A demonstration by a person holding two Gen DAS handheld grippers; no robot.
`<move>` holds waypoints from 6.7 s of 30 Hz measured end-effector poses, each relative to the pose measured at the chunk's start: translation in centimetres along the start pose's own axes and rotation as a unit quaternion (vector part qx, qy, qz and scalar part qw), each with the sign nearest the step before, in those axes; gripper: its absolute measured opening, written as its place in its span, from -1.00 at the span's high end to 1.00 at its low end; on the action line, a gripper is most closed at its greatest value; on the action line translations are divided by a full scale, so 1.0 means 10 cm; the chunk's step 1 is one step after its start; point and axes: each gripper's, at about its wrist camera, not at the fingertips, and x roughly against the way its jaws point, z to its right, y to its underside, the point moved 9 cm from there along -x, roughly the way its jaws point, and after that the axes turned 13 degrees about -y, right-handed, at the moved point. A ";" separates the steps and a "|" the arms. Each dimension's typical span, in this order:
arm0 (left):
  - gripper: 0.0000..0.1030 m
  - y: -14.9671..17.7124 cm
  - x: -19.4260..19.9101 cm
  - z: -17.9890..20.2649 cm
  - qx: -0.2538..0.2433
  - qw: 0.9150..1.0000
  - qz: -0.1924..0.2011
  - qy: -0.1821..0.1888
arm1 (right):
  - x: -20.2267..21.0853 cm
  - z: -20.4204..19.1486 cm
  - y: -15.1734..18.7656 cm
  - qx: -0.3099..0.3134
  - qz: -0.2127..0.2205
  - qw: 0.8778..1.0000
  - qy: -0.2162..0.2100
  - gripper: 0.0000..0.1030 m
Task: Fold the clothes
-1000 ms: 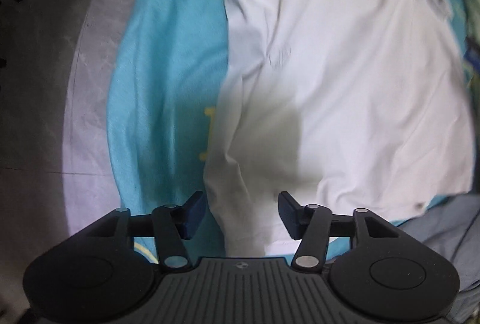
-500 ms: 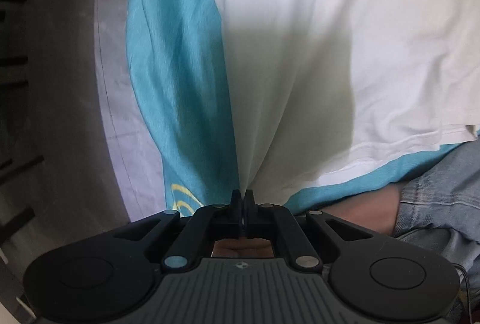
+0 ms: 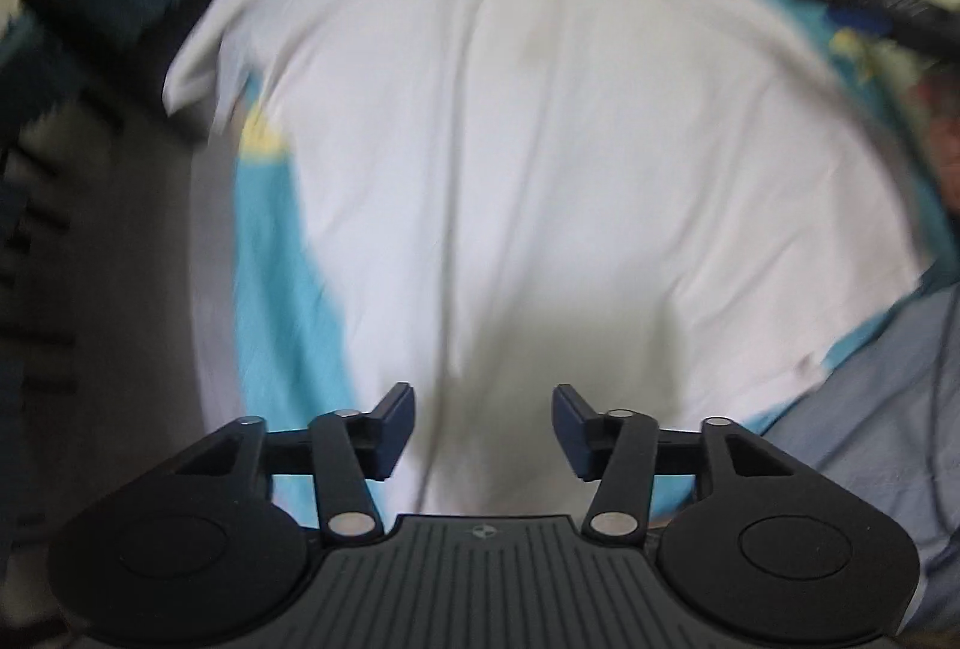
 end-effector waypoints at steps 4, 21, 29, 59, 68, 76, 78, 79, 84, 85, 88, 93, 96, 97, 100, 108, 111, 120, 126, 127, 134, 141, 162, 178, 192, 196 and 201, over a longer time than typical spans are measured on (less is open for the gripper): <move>-0.40 -0.46 0.29 0.36 0.040 0.992 0.117 0.028 | 0.05 0.07 -0.05 -0.020 0.018 1.000 0.000 -0.47; -0.51 -0.96 -0.52 0.59 0.197 0.960 0.201 0.008 | -0.29 0.26 -0.24 -0.020 0.058 0.998 0.015 -0.47; -0.53 -1.07 -0.54 0.54 0.203 0.953 0.225 0.020 | -0.55 0.49 -0.21 -0.060 0.033 0.997 0.029 -0.46; -0.43 -0.93 -0.94 0.62 0.221 0.953 0.197 0.059 | -0.78 0.81 -2.57 0.043 0.086 0.979 0.182 0.87; -0.42 -1.03 -1.02 0.71 0.212 0.956 0.193 0.054 | -1.06 1.38 -3.05 0.092 0.101 0.953 0.269 0.87; -0.42 -1.08 -1.27 0.69 0.212 0.961 0.171 0.044 | -1.66 2.08 -2.49 0.047 0.073 0.962 0.259 0.84; -0.42 -1.10 -1.29 0.68 0.213 0.961 0.170 0.043 | -1.70 2.15 -2.39 0.032 0.067 0.964 0.256 0.83; -0.42 -1.11 -1.29 0.68 0.213 0.961 0.170 0.042 | -1.69 2.12 -2.37 0.028 0.065 0.967 0.247 0.82; -0.42 -1.14 -1.23 0.71 0.186 0.964 0.189 0.028 | -1.60 1.89 -2.26 0.018 0.051 0.978 0.203 0.21; -0.42 -1.14 -1.21 0.72 0.180 0.964 0.196 0.026 | -1.56 1.82 -2.23 0.020 0.044 0.979 0.197 -0.13; -0.43 -1.12 -1.15 0.71 0.180 0.962 0.200 0.036 | -1.31 1.50 -2.09 0.019 0.036 0.984 0.172 -0.26; -0.43 -1.09 -1.01 0.65 0.196 0.957 0.208 0.051 | -0.80 0.84 -1.67 0.060 -0.023 0.990 0.125 -0.26; -0.43 -1.04 -0.91 0.64 0.194 0.955 0.217 0.049 | -0.46 0.43 -1.17 0.104 -0.103 0.985 0.088 -0.26; -0.43 -1.03 -0.88 0.64 0.192 0.955 0.221 0.048 | -0.37 0.37 -0.95 0.105 -0.137 0.981 0.087 -0.26; -0.43 -0.98 -0.78 0.65 0.186 0.954 0.231 0.045 | -0.05 0.21 -0.30 0.105 -0.237 0.962 0.086 -0.26; -0.45 -0.90 -0.50 0.55 0.182 0.948 0.261 0.029 | 0.42 0.39 0.78 0.076 -0.407 0.900 0.135 -0.25; -0.45 -0.86 -0.51 0.39 0.225 0.942 0.243 0.053 | 0.40 0.46 0.93 0.056 -0.444 0.884 0.136 -0.25; -0.43 -0.89 -0.56 0.27 0.223 0.942 0.247 0.033 | 0.36 0.32 1.06 0.079 -0.486 0.860 0.139 0.55; -0.43 -0.83 -0.50 0.31 0.217 0.942 0.252 0.037 | 0.50 0.18 1.16 0.128 -0.524 0.828 0.152 0.92; -0.43 -0.81 -0.50 0.31 0.219 0.942 0.250 0.038 | 0.53 0.16 1.17 0.134 -0.532 0.822 0.152 0.92; -0.43 -0.76 -0.51 0.27 0.228 0.942 0.243 0.040 | 0.69 0.09 1.12 0.146 -0.552 0.808 0.146 0.93; -0.43 -0.75 -0.43 0.30 0.232 0.940 0.245 0.043 | 0.62 -0.07 0.36 0.117 -0.437 0.884 0.115 0.86; -0.44 -1.14 -1.03 0.63 0.231 0.945 0.187 0.135 | -1.44 1.92 -1.85 -0.235 0.071 0.962 0.121 -0.16; -0.41 -1.27 -1.20 0.61 0.251 0.941 0.171 0.148 | -2.02 1.92 -2.07 -0.157 0.042 0.972 0.167 -0.61; -0.40 -1.29 -1.22 0.45 0.284 0.930 0.173 0.157 | -1.48 1.87 -2.16 -0.085 0.092 0.954 0.273 0.82; -0.40 -1.28 -1.08 0.37 0.293 0.923 0.195 0.157 | -1.29 1.36 -2.34 0.001 0.116 0.959 0.259 0.82; -0.40 -1.25 -0.90 0.20 0.313 0.911 0.223 0.148 | -1.34 0.31 -2.35 0.169 0.122 0.953 0.218 0.83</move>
